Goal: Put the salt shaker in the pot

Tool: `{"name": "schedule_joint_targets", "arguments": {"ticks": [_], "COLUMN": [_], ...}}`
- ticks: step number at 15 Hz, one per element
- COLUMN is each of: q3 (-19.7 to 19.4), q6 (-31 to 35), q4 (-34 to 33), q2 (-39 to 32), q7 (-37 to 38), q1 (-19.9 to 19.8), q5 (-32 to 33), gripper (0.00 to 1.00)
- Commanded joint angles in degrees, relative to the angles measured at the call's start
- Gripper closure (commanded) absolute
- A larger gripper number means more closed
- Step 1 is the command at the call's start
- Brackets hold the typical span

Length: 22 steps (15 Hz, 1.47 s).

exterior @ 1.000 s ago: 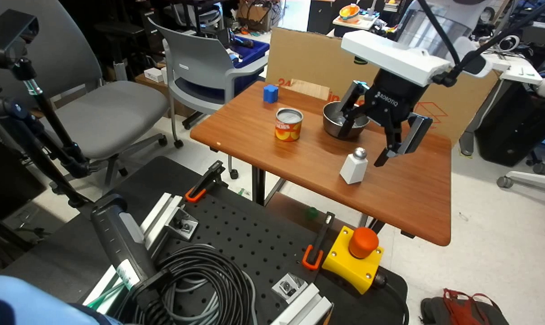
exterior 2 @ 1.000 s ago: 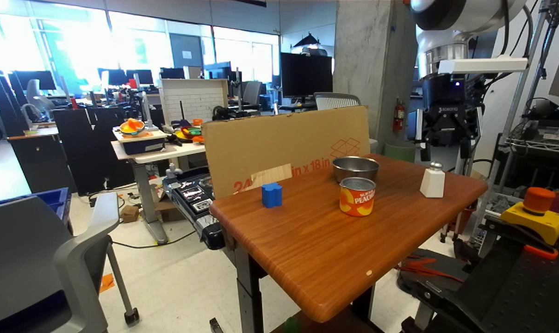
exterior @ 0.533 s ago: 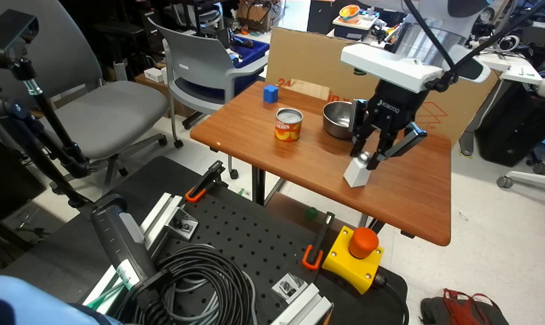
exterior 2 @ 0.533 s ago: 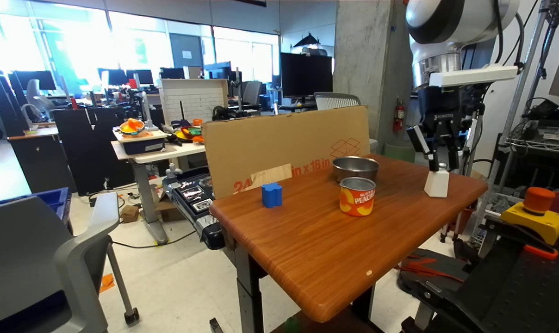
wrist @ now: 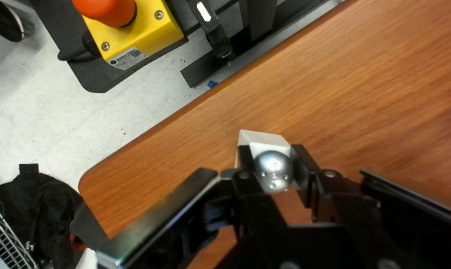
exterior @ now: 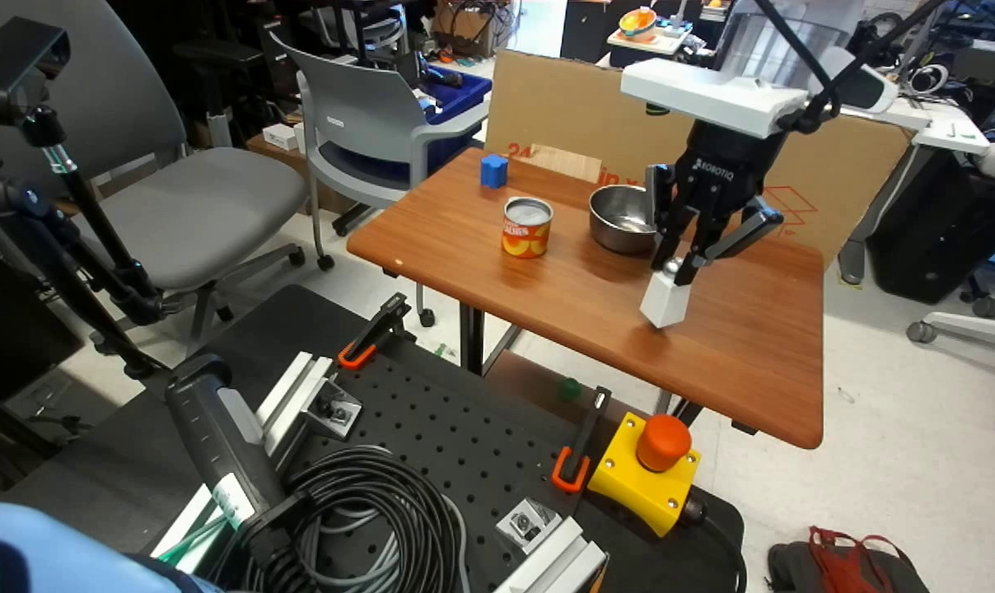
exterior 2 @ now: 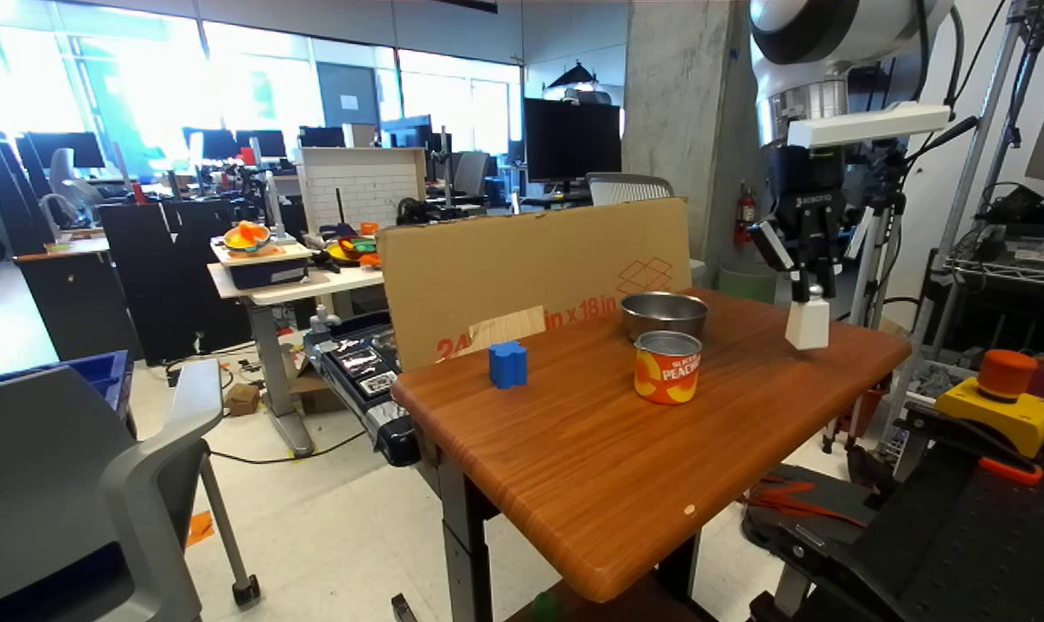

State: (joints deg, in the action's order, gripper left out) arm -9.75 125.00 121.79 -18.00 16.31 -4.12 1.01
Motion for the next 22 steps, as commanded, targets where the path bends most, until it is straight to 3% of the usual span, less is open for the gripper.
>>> {"name": "schedule_joint_targets", "arguments": {"ticks": [1, 12, 22], "q3": [0.7, 4.5, 7.2], "q6": [-2.1, -4.2, -10.5], "q4": [-1.1, -14.6, -30.5], "q2": [4.5, 1.5, -14.8], "q7": [-0.1, -6.9, -6.8], "q1": [0.0, 0.0, 1.4], "q5": [-0.3, -6.3, -5.4], "gripper": [0.93, 0.93, 0.93]}}
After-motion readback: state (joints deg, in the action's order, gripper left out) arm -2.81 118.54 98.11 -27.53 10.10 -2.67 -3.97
